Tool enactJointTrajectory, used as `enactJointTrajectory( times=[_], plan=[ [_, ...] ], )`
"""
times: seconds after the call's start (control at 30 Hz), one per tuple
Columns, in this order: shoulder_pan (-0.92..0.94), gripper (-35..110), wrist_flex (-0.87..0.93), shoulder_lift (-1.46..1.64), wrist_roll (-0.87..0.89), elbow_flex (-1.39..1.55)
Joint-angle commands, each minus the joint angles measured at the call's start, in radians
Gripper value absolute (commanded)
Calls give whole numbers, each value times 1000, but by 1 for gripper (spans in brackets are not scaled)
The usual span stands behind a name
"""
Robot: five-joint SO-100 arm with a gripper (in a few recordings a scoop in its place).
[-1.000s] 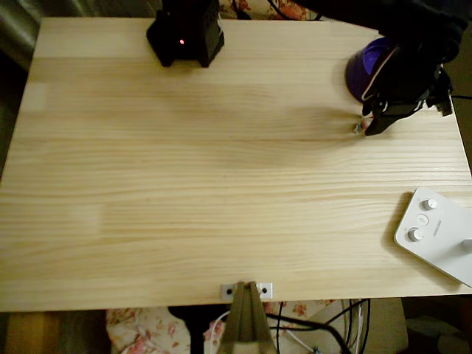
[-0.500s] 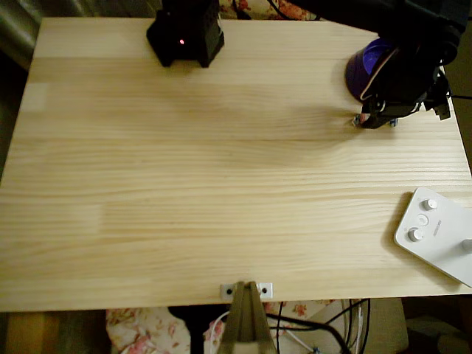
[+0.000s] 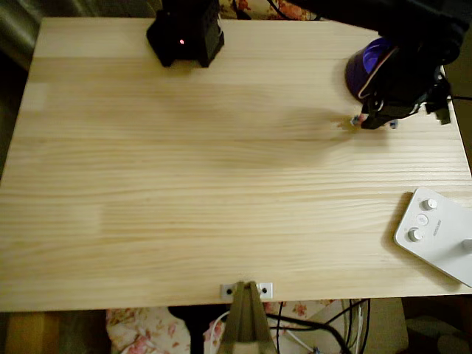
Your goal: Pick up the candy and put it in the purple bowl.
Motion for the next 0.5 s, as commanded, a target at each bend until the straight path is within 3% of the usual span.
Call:
enactJointTrajectory(
  times=[0.0, 0.47],
  plan=[
    [25, 5, 32, 310, 11, -64],
    [-184, 6, 150, 578, 95, -48]
  ],
)
